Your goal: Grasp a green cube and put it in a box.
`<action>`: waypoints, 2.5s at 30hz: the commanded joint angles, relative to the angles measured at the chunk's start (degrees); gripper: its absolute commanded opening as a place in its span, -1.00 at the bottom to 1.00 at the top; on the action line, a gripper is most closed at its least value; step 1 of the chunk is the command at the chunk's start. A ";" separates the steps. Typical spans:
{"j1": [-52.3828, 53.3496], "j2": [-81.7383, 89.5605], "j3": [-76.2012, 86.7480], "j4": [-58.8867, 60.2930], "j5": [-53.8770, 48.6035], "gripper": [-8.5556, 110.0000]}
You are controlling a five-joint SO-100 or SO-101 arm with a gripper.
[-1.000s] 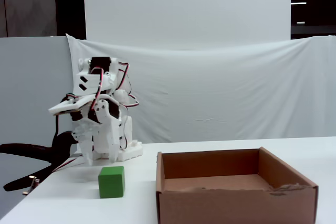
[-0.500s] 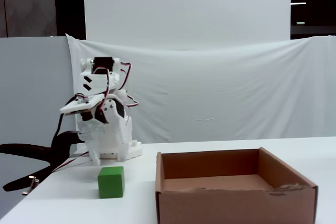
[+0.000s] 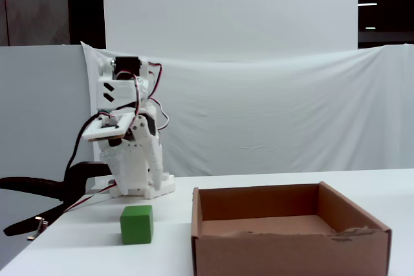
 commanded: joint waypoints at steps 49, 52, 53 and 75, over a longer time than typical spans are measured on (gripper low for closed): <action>1.14 -45.70 -19.60 -25.22 -4.48 -0.33; 0.88 -46.14 -19.34 -25.31 -4.48 -0.35; 0.88 -46.41 -19.34 -25.40 -4.48 -0.36; 0.44 -48.08 -20.30 -25.84 -2.72 -0.53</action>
